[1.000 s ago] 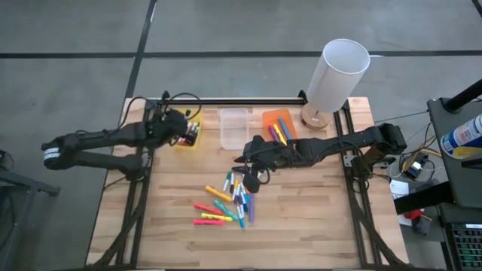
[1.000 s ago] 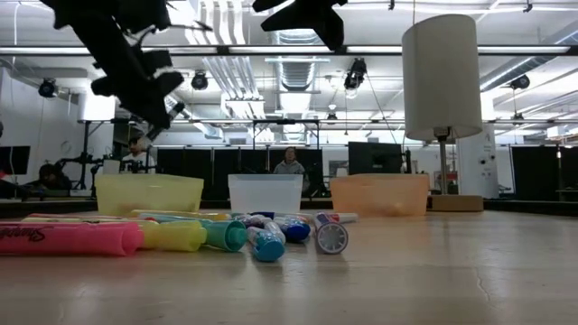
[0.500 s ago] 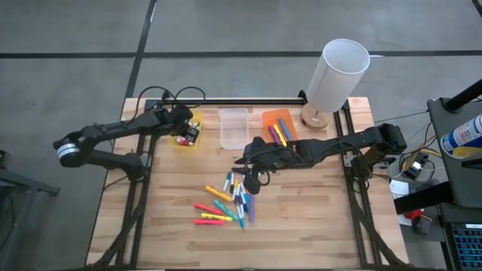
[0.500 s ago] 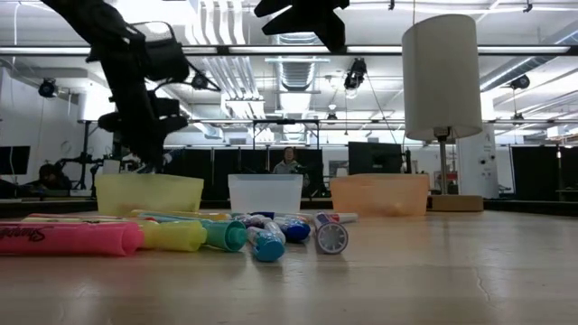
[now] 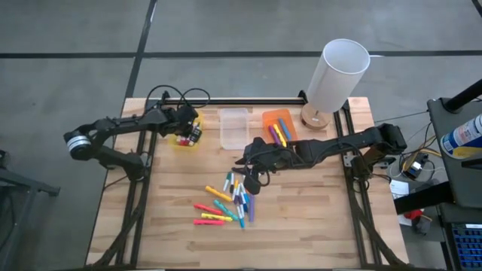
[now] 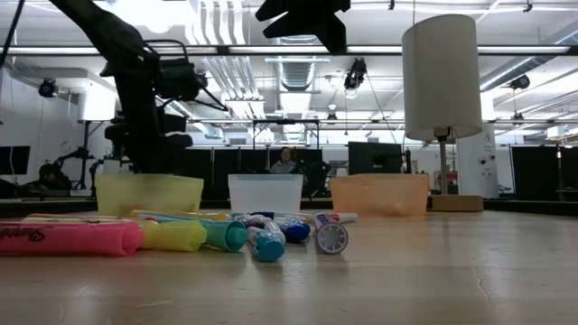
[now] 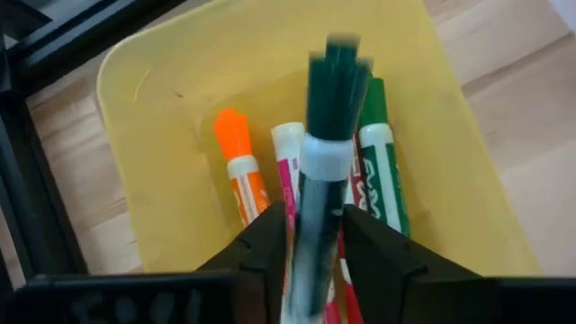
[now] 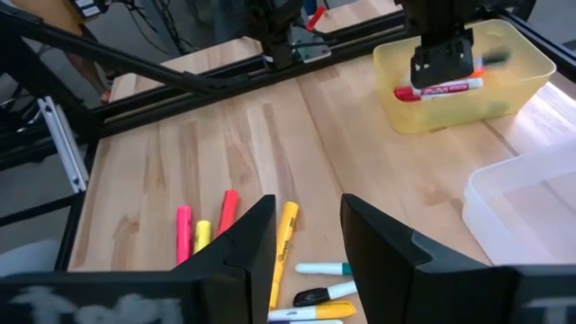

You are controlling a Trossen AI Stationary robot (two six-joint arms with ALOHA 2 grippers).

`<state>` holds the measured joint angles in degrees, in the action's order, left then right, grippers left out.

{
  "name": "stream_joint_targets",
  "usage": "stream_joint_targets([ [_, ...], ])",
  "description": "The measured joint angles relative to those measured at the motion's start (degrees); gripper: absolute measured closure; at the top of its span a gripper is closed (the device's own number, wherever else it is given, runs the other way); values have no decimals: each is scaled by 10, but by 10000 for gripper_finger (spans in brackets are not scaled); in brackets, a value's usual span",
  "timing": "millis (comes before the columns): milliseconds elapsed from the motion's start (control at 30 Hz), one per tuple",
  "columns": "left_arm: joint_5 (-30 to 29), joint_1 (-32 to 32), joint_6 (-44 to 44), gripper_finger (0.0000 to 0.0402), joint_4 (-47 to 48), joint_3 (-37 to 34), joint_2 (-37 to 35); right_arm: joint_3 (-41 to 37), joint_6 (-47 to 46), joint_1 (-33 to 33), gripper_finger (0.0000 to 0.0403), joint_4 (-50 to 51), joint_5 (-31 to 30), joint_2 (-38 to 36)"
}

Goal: Pick & Place Markers
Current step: Put the dark green marker pen into the yellow bin, then put the large yellow highlighter pen into the orange bin

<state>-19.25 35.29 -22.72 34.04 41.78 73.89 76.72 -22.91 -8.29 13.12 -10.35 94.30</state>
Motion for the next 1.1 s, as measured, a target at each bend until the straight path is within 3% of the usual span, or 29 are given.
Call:
stream_joint_targets([
  [200,-1,0,5,258,0,3,10,-8,0,0,281,0,-1,0],
  [467,1,-9,28,255,16,21,-11,-16,0,0,285,0,-1,0],
  [767,78,-65,19,255,-24,16,-126,-44,-6,0,294,0,-1,0],
  [1100,83,-188,-17,255,-100,-15,-261,-53,4,0,295,0,-1,0],
])
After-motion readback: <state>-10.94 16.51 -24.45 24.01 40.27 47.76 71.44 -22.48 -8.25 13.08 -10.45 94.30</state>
